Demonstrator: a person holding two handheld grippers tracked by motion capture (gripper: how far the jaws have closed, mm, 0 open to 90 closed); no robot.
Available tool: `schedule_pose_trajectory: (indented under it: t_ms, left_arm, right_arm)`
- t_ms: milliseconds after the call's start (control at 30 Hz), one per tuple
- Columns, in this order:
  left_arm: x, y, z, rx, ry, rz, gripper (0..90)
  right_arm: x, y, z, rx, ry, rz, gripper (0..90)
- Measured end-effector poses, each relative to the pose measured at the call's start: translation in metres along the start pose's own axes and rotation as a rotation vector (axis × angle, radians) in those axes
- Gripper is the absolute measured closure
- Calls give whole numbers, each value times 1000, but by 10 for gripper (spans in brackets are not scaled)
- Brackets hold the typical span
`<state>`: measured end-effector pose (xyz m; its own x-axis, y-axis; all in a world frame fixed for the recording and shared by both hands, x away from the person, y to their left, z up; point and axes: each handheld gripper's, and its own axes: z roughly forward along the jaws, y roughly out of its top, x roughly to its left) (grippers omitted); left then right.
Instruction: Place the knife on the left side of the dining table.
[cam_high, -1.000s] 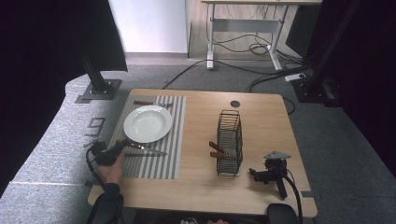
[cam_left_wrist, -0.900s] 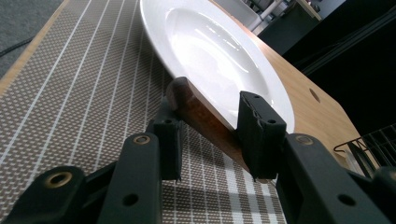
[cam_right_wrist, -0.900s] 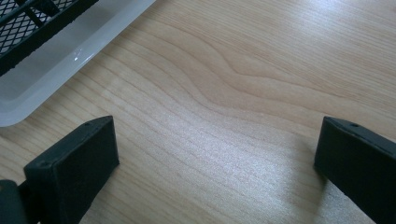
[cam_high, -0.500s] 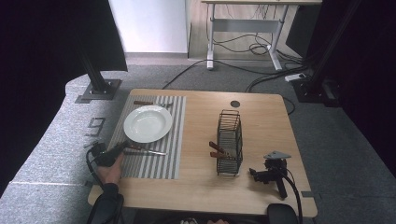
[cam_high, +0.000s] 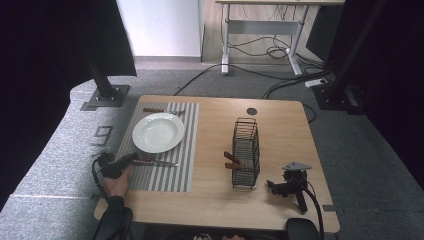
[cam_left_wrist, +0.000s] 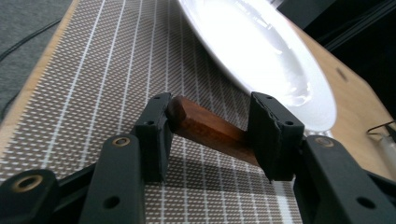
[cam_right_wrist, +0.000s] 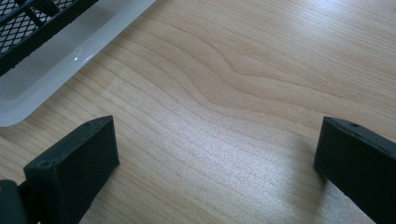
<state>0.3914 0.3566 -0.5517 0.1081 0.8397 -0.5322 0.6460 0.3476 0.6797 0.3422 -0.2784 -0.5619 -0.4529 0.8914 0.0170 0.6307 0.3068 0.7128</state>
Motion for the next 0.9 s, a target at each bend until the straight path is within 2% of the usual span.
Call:
schedule_pose_trajectory:
  t_ms: [133,233,367,500,600,733,767,900]
  left_arm:
    - [1,1,0,12,11,13,498]
    - [0,2,0,29,47,49,493]
    - [-1,3,0,44,72,78,488]
    - [-2,4,2,59,89,84,483]
    - [-3,4,2,67,107,106,479]
    - [-4,5,2,71,112,117,473]
    - [-5,5,3,74,130,141,469]
    - [-6,5,3,78,151,173,449]
  right_arm:
    - [0,0,0,0,0,0,0]
    - [0,0,0,0,0,0,0]
    - [0,0,0,0,0,0,0]
    - [0,0,0,0,0,0,0]
    - [0,0,0,0,0,0,0]
    - [0,0,0,0,0,0,0]
    - [0,0,0,0,0,0,0]
    - [0,0,0,0,0,0,0]
